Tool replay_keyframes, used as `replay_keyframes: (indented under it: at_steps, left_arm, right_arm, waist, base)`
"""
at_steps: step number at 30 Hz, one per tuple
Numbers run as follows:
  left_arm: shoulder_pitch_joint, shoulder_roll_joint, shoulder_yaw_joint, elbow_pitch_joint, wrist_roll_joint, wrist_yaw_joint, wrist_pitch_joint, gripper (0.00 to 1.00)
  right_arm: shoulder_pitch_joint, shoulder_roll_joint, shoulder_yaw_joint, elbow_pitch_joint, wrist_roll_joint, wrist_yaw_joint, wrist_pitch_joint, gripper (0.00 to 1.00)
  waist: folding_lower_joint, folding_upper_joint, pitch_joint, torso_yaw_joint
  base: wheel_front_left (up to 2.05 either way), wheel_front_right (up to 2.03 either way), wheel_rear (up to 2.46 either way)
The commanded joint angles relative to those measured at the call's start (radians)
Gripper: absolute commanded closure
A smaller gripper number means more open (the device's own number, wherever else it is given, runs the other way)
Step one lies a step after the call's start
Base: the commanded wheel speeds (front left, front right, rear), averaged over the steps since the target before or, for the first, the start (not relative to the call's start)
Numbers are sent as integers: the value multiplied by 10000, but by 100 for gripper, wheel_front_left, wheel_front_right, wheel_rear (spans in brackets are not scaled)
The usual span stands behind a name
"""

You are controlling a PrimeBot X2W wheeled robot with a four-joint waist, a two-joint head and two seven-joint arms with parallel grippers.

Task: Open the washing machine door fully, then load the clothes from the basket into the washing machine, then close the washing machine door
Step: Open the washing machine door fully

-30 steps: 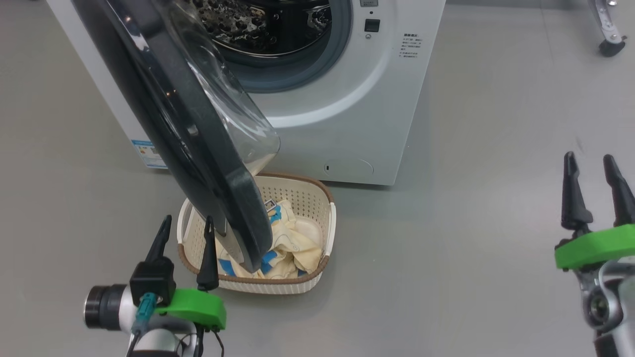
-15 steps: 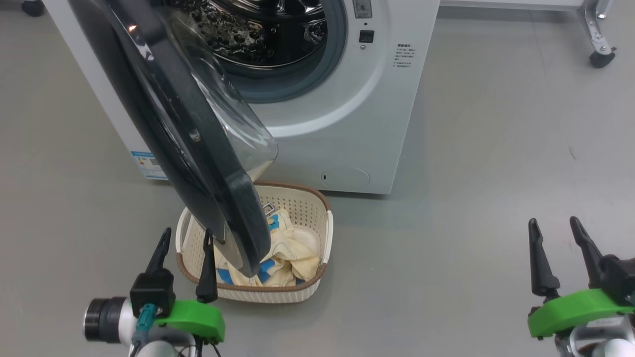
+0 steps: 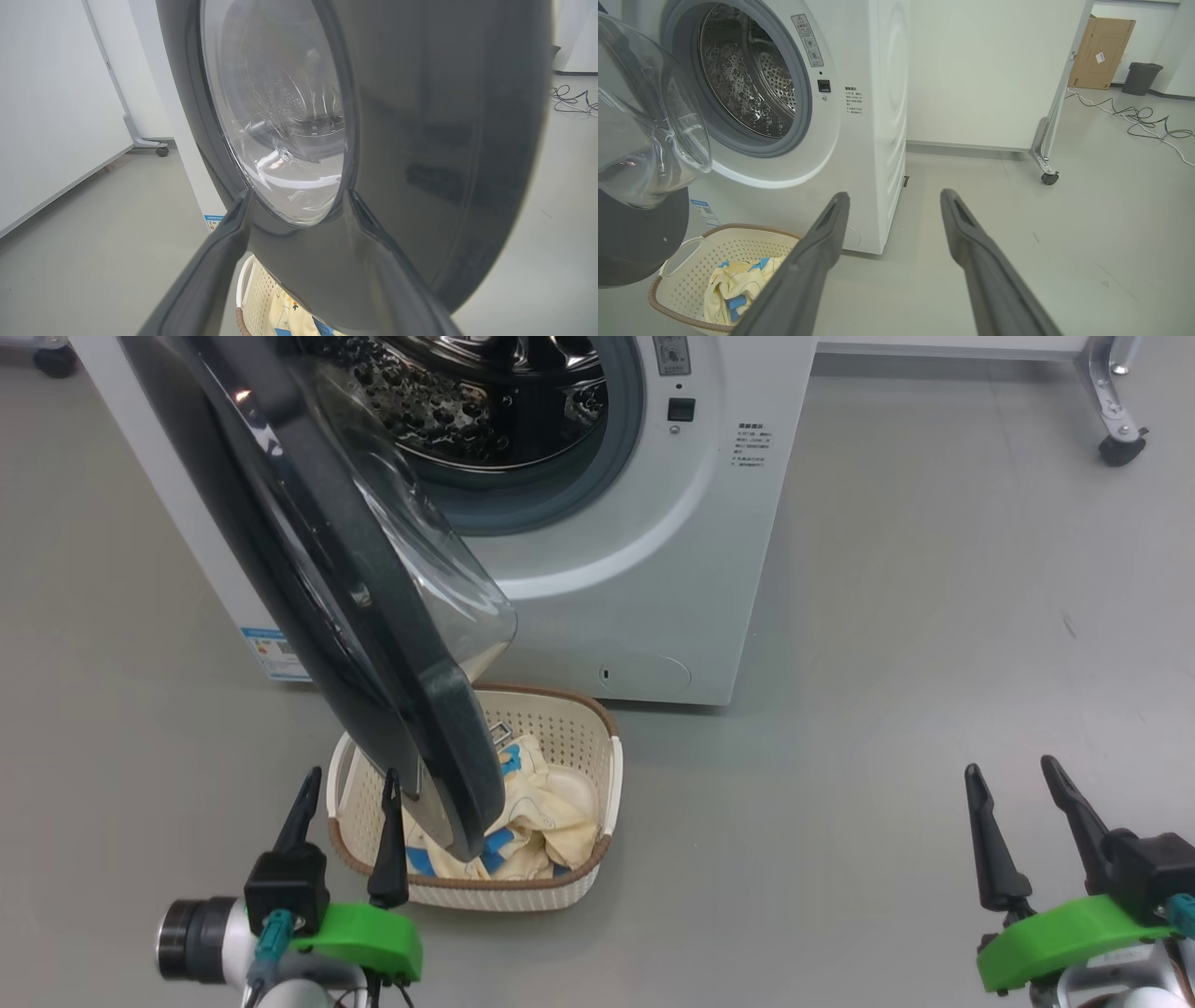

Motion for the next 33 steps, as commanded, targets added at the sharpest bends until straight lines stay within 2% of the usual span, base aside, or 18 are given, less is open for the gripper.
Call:
replay_keyframes:
  at_steps: [1,16,17,18,19,20,21,23,24,28,33]
  left_arm:
    - [-275,185,348,-271,-35,-3,-69,0]
    - [-345,209,366,-238,-76,8,-69,2]
    - [-354,211,366,-241,-81,0,-69,7]
    - [-361,214,367,-245,-87,-8,-69,19]
    - [-365,221,371,-247,-92,-14,-69,32]
    - [-367,228,378,-250,-99,-17,-69,51]
    - [-369,235,385,-255,-107,-22,-69,58]
    - [-374,254,397,-265,-128,-43,-69,93]
    - [-378,266,402,-265,-137,-56,-69,100]
    - [-421,322,464,-216,-222,-104,-69,100]
    - [-841,627,919,-449,-352,91,-69,100]
  right_arm:
    - [-116,-95,192,-395,48,-23,33,0]
    - [-119,-94,293,-346,116,-23,51,0]
    - [-120,-94,310,-339,118,-23,52,0]
    - [-120,-94,348,-337,130,-23,57,0]
    - [-119,-94,370,-336,138,-23,61,0]
    - [-121,-94,382,-338,135,-23,60,0]
    - [-124,-94,389,-343,129,-23,57,0]
    - [-138,-94,412,-358,131,-23,55,0]
    - [-145,-94,419,-361,138,-23,48,0]
    - [-167,-93,438,-362,158,-23,48,0]
    - [-168,-93,412,-353,205,-23,74,0]
  waist:
    - [0,0,-3,2]
    - [0,0,72,15]
    - [0,0,74,20]
    - [0,0,81,23]
    - [0,0,84,24]
    - [0,0,89,22]
    - [0,0,97,23]
    - [0,0,115,19]
    - [0,0,117,21]
    - [0,0,133,31]
    - [0,0,140,86]
  base:
    - [0,0,0]
    - [0,0,0]
    - [0,0,0]
    - [0,0,0]
    - [0,0,0]
    - [0,0,0]
    - [0,0,0]
    - [0,0,0]
    - [0,0,0]
    - [0,0,0]
    - [0,0,0]
